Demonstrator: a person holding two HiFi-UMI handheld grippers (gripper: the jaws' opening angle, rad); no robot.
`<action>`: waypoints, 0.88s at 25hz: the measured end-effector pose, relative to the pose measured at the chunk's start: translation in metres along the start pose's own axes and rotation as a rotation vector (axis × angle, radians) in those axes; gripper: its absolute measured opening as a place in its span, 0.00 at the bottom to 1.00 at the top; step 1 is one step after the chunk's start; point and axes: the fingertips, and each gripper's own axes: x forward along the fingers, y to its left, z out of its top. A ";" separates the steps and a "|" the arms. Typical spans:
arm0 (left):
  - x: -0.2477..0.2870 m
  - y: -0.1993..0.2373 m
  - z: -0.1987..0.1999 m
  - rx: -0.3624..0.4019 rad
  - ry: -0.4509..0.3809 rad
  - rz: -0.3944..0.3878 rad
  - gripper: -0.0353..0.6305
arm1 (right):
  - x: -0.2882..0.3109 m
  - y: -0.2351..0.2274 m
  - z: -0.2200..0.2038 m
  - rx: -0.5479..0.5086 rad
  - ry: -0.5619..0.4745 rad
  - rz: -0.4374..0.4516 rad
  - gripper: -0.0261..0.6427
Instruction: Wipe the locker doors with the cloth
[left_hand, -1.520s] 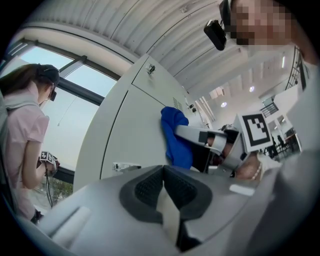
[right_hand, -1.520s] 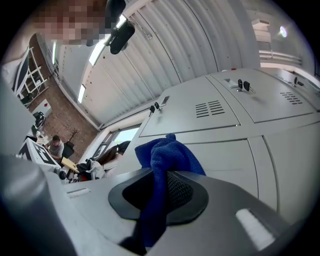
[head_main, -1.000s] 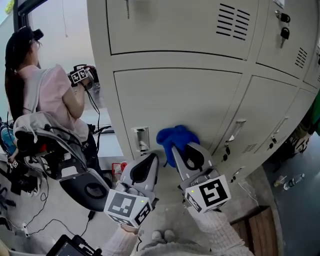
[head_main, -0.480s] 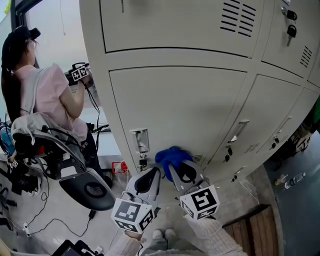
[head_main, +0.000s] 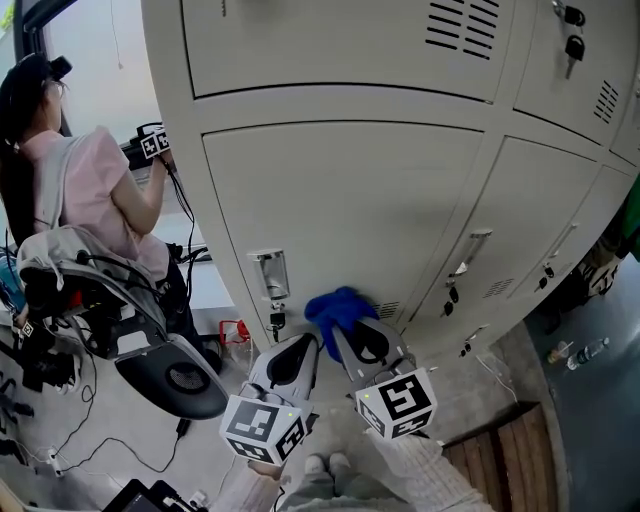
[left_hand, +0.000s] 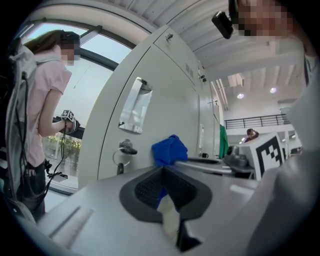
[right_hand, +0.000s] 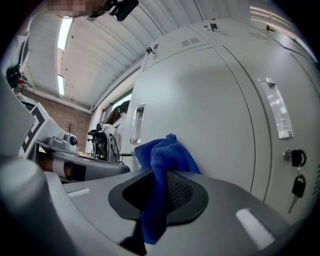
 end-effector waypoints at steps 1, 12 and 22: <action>0.001 -0.003 0.005 0.005 -0.010 -0.008 0.05 | -0.003 -0.001 0.006 -0.003 -0.014 -0.001 0.12; 0.027 -0.044 0.117 0.158 -0.221 -0.107 0.05 | -0.046 -0.052 0.138 -0.135 -0.274 -0.102 0.12; 0.037 -0.076 0.194 0.278 -0.373 -0.188 0.05 | -0.064 -0.086 0.241 -0.253 -0.464 -0.162 0.12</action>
